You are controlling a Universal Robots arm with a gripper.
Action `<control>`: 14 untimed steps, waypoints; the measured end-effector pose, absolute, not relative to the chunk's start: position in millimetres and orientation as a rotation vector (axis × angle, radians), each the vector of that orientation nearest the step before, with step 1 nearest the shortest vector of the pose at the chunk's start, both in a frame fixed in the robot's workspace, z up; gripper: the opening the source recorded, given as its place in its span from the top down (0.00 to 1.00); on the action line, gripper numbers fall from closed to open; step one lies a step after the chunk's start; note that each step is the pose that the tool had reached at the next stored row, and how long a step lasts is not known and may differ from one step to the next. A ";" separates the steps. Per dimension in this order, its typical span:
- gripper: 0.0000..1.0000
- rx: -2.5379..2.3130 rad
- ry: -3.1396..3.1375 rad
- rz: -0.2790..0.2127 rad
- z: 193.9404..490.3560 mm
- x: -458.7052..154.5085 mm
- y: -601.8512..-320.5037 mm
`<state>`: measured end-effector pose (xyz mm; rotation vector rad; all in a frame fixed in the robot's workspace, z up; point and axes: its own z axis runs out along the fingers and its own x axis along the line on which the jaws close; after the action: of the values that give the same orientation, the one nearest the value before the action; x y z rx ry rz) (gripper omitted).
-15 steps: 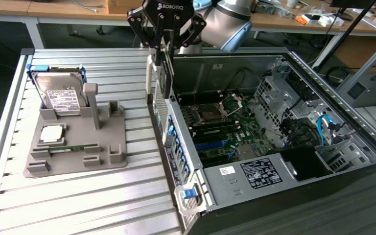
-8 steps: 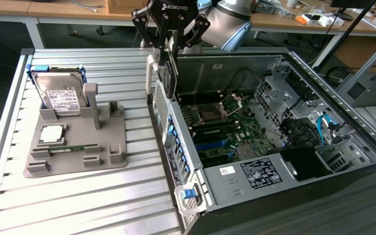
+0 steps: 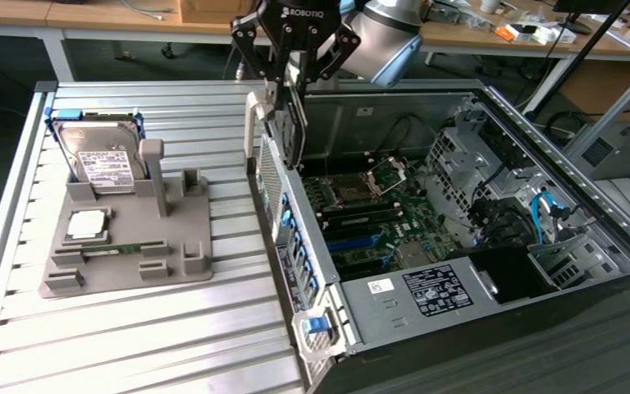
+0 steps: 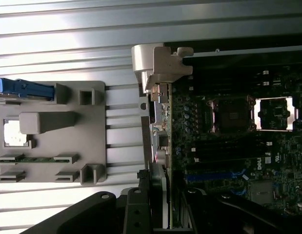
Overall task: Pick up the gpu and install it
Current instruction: 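Pick up the gpu and move the gpu toward the slot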
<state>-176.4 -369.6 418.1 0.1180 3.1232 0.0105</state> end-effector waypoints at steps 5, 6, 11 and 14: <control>0.70 0.118 3.123 0.010 418.1 -171.4 -369.9; 0.70 0.118 3.123 0.011 418.1 -170.3 -370.0; 0.70 0.118 3.124 0.011 418.1 -164.1 -370.6; 0.70 0.118 3.124 0.011 418.1 -162.0 -370.8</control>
<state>-162.0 -370.8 418.1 0.1181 3.1238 0.0105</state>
